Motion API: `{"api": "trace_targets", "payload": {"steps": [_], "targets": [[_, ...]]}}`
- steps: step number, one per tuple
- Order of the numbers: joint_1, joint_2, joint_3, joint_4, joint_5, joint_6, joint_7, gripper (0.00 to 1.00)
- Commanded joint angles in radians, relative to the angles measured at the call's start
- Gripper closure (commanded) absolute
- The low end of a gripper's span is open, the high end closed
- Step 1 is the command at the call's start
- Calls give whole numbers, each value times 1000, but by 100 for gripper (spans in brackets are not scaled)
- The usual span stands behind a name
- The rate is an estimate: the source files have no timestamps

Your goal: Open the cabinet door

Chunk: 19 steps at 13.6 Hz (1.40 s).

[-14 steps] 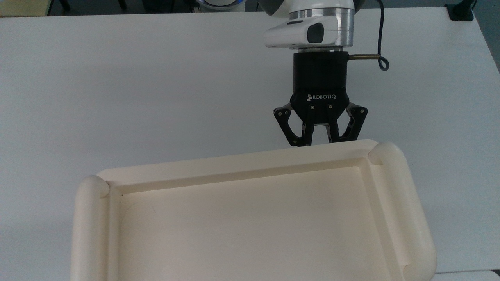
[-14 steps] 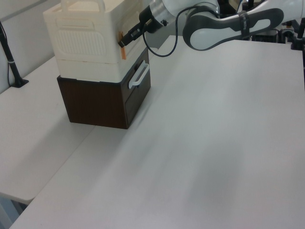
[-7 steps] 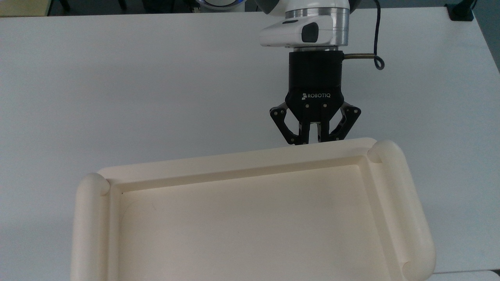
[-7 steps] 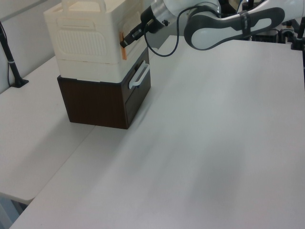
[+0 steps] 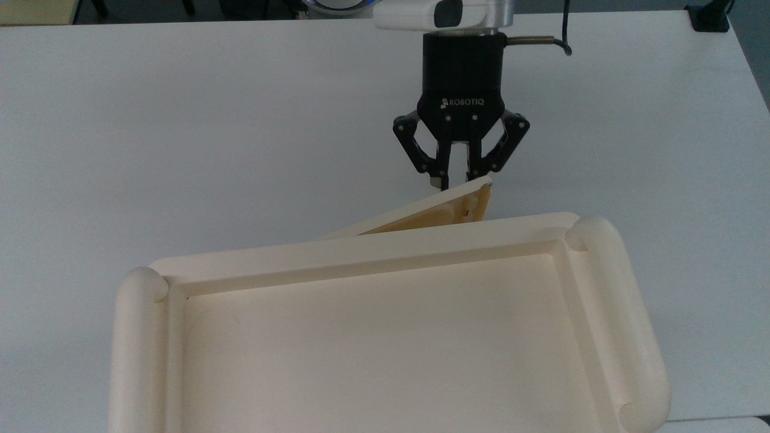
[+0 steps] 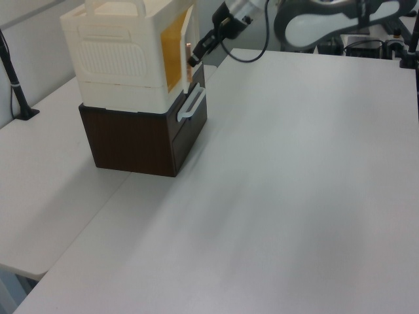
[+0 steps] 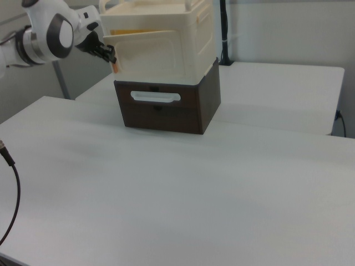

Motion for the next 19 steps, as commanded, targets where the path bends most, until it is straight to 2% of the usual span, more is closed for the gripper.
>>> {"api": "trace_targets", "payload": {"steps": [1,2,3,5,8,10,12,19], "targets": [[-139,-147,74,-97,4,-260,-62,40],[-165,-174,76,-97,19,-381,-96,10],[-187,-191,76,-97,24,-458,-146,0],[-257,-248,74,-103,44,-637,-222,0],[-319,-283,74,-104,62,-815,-236,0],[-360,-299,71,-106,64,-908,-332,0],[-375,-297,62,-121,66,-922,-378,0],[-388,-288,36,-118,56,-894,-388,0]]}}
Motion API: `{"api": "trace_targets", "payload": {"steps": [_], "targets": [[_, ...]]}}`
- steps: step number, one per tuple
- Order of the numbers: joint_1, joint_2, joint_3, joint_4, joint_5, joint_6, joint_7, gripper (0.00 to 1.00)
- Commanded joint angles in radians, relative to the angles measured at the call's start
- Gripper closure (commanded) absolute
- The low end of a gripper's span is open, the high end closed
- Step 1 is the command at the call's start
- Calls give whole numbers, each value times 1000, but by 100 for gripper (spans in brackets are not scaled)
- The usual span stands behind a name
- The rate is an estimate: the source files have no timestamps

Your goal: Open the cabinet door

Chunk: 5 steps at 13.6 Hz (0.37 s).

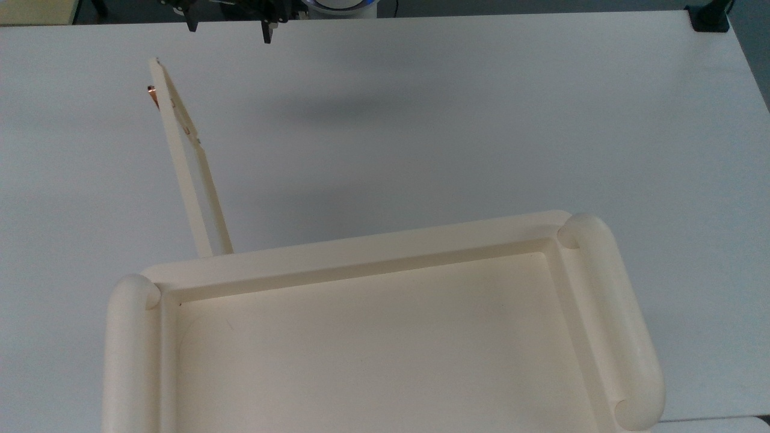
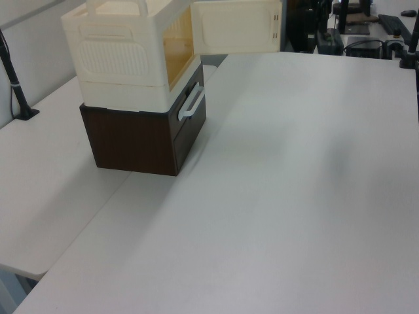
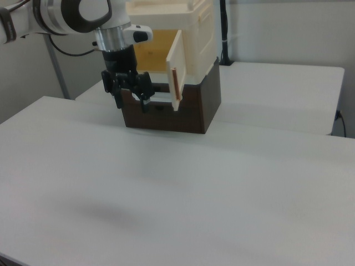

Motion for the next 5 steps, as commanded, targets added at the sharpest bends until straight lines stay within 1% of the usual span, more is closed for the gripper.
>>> {"api": "trace_targets", "payload": {"steps": [1,4,5], "targets": [[8,-22,-24,-22,10,23,-21,0],[13,-13,-27,-22,9,23,-20,0],[14,-11,-36,-22,9,26,-21,0]]}}
